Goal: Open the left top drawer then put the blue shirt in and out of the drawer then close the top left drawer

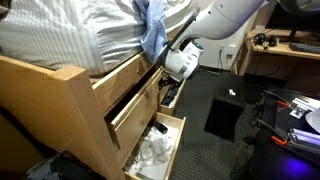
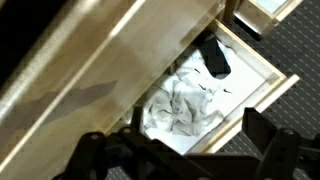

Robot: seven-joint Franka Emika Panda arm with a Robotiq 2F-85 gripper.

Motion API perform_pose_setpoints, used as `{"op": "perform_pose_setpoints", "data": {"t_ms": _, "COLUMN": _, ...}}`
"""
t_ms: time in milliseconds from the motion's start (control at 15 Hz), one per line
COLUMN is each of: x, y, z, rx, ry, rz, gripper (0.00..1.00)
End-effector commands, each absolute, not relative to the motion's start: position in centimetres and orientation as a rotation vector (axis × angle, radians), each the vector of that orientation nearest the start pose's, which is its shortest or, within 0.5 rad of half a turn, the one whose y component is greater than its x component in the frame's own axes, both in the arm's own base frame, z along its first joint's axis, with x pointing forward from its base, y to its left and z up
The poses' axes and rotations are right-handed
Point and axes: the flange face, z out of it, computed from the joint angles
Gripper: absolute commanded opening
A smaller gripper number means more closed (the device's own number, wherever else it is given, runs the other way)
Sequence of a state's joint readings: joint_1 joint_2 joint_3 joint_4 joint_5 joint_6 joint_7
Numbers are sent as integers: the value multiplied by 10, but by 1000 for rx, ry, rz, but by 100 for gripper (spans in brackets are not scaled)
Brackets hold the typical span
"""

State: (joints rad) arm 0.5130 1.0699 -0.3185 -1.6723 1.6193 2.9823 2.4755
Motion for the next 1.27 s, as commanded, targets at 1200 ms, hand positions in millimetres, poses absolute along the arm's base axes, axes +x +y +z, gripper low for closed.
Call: {"op": "perform_pose_setpoints", "data": {"t_ms": 1200, "x": 493, "y": -13, "z": 261, "rx": 844, "ry": 2354, "rz": -82, "gripper": 100}}
